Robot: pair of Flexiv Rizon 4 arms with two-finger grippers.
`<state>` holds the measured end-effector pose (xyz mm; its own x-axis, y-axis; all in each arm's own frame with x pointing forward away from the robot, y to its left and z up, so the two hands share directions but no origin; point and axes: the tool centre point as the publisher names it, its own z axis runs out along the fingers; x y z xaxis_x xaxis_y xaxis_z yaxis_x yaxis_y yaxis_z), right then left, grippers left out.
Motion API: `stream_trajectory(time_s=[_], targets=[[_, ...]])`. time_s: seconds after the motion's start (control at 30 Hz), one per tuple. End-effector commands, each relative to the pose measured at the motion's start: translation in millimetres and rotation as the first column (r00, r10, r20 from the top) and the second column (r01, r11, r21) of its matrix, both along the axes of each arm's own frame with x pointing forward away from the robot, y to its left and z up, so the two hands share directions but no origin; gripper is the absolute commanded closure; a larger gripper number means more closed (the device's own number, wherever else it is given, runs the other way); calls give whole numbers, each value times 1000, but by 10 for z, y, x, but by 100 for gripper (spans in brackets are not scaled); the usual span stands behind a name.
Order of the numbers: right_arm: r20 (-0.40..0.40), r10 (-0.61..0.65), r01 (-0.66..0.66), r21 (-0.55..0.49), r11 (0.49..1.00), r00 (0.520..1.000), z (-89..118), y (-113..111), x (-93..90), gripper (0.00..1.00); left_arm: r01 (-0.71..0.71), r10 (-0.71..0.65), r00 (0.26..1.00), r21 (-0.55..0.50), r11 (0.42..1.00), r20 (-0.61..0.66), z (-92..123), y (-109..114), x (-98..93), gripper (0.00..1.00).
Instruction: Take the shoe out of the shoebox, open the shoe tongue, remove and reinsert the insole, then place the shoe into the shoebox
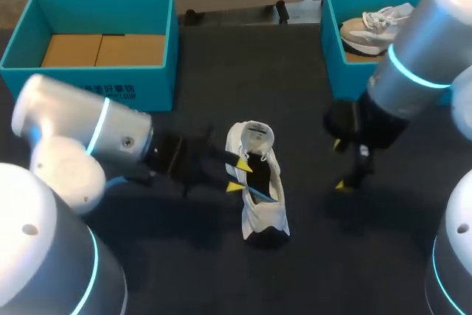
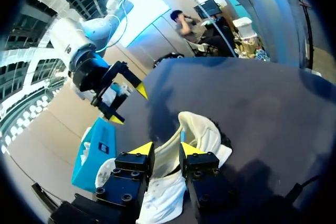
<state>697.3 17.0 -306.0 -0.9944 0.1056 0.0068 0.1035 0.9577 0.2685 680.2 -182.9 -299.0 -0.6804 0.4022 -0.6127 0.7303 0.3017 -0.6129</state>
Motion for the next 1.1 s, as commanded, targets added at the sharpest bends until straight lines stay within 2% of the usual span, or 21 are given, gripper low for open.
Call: stream_trajectory(time_s=[0.03,0.07,0.3,0.5,0.87,1.0,1.03,1.1], targets=[[5,20,-21,19,1000,1000,156,-328,-109,0,102,-96,994,99,990,-59,167,130,85,69],[-7,13,-13,55,998,1000,146,-377,-118,0,121,-115,991,112,986,-65,197,150,107,69],[-7,13,-13,55,998,1000,146,-377,-118,0,268,-246,961,197,943,-129,369,213,172,68],[-7,13,-13,55,998,1000,146,-377,-118,0,377,-346,926,294,878,-154,568,262,242,72],[-7,13,-13,55,998,1000,146,-377,-118,0,472,-445,879,445,761,-171,803,356,392,69],[-14,-22,22,28,999,1000,200,-691,-106,0,506,-478,857,495,706,-194,867,375,403,67],[-24,-44,44,-5,999,999,214,-754,-104,0,515,-488,850,510,689,-200,879,376,417,68],[-18,-52,53,19,998,998,237,-851,-106,0,545,-512,828,545,637,-229,901,370,438,72]])
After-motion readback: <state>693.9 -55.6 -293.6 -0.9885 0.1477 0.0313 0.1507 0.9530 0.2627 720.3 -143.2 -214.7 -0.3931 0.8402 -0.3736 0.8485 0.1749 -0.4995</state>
